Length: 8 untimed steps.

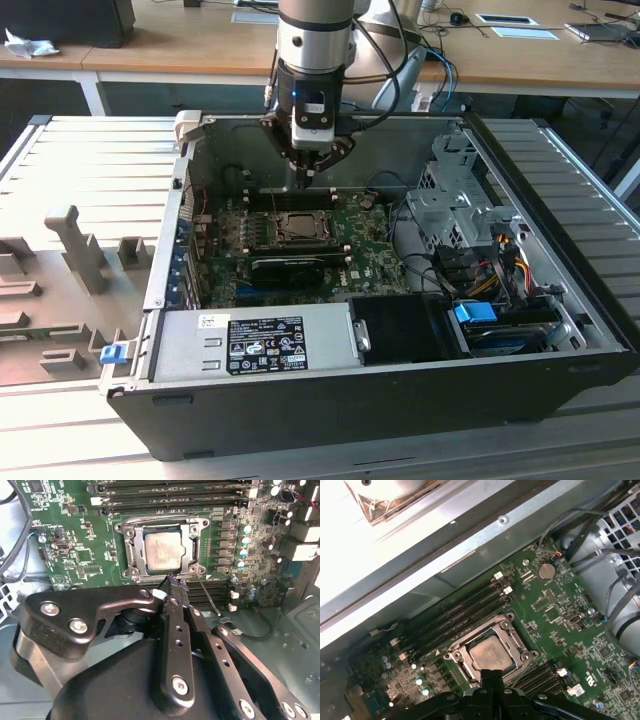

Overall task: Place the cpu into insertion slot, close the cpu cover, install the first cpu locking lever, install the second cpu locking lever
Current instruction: 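Install the first cpu locking lever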

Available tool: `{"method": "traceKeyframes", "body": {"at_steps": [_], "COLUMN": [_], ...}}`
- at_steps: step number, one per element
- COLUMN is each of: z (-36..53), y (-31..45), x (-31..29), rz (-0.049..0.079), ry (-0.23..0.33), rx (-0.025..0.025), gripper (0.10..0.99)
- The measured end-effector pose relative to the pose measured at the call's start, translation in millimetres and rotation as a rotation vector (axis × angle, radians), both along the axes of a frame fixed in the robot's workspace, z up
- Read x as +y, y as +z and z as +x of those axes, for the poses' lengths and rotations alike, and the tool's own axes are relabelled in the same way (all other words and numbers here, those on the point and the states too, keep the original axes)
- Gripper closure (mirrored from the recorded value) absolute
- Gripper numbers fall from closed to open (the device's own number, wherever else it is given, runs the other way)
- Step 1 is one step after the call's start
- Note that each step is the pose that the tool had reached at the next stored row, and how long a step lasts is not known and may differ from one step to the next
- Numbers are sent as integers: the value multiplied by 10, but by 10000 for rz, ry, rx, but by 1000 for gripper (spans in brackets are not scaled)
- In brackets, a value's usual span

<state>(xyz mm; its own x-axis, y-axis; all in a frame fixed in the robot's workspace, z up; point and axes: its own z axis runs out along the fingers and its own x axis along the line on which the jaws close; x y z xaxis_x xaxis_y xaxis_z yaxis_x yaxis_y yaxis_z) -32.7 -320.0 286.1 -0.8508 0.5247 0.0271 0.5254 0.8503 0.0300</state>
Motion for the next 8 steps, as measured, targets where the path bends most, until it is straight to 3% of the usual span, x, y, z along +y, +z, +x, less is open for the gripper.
{"method": "traceKeyframes", "body": {"at_steps": [4, 8], "z": [0, -2], "y": [-1, -2], "x": [0, 0], "rz": [1, -3], "ry": [1205, 1880], "rx": [0, -40], "gripper": [980, 980]}}
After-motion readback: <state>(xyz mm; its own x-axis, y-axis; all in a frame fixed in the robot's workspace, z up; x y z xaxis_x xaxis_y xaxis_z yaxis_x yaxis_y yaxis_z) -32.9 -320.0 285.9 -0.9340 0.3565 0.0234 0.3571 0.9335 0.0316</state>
